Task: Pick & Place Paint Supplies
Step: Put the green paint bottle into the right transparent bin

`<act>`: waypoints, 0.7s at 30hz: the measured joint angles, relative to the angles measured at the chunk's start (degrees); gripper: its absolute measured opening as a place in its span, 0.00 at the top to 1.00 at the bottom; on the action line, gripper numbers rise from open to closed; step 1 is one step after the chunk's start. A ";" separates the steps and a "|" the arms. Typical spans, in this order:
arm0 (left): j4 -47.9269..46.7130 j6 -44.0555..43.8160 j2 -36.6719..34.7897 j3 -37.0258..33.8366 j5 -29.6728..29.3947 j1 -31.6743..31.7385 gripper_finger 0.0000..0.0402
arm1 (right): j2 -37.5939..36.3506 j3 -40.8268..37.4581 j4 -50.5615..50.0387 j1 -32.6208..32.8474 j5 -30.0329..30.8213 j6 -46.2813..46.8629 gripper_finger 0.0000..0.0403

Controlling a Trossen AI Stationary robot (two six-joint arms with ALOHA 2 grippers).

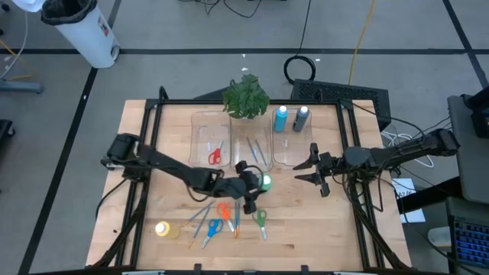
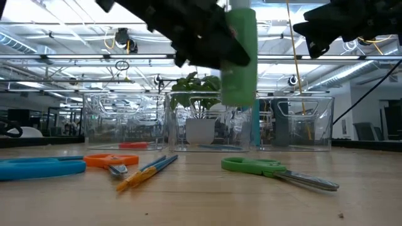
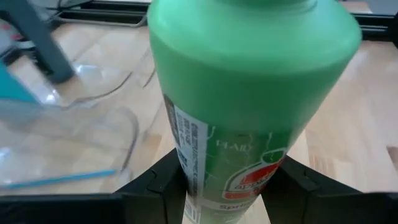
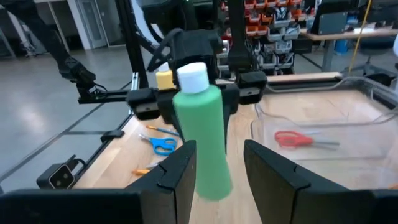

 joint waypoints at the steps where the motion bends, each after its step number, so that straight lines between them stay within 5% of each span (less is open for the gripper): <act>1: 0.34 0.46 1.05 1.20 0.81 0.23 0.58 | 0.20 -0.02 -0.11 0.00 -0.02 0.42 0.69; 8: 0.35 -0.32 6.44 6.00 1.27 2.06 0.58 | 4.20 0.04 3.64 1.38 0.07 -2.76 0.65; 21: 1.62 0.43 7.84 7.58 2.89 2.08 0.58 | 20.21 -0.01 25.72 4.46 6.40 -8.51 0.34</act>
